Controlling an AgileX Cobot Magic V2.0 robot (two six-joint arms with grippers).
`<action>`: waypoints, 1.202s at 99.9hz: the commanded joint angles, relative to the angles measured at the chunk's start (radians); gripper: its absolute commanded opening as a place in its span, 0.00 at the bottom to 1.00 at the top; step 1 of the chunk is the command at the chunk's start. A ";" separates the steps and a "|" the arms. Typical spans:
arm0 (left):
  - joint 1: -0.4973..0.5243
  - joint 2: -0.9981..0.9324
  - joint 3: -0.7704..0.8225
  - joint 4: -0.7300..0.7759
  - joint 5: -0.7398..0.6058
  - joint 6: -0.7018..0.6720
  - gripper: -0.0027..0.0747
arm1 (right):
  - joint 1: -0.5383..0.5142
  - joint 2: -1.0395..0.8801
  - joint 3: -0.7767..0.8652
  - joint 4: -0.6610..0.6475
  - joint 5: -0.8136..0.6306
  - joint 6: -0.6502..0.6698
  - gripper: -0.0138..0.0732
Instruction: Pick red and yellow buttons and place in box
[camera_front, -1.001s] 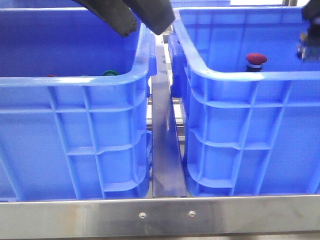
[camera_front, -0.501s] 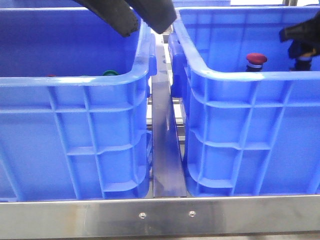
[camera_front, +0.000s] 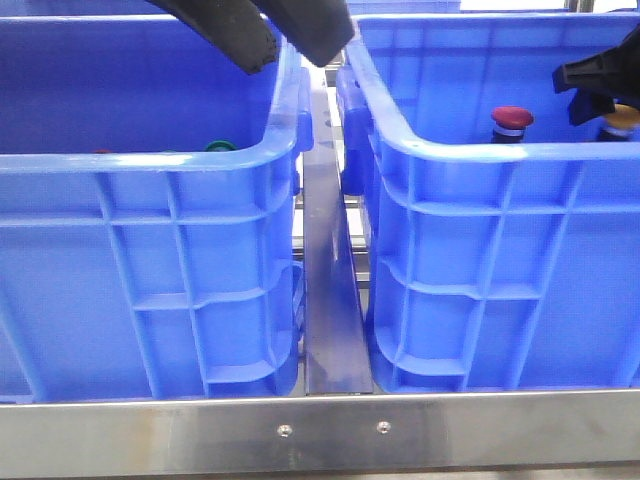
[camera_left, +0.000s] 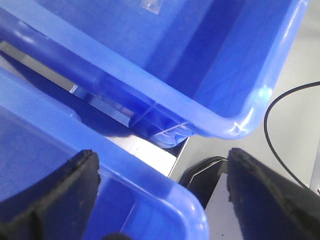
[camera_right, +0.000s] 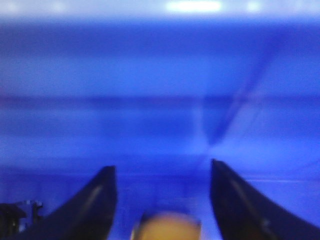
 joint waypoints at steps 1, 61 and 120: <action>-0.010 -0.030 -0.026 -0.036 -0.032 0.002 0.67 | -0.006 -0.049 -0.028 0.004 -0.016 -0.009 0.70; 0.022 -0.033 -0.026 -0.030 -0.081 -0.033 0.62 | -0.006 -0.378 0.165 0.021 -0.061 -0.009 0.37; 0.281 -0.090 -0.019 0.516 -0.045 -0.593 0.03 | -0.006 -0.990 0.563 0.037 0.020 -0.009 0.08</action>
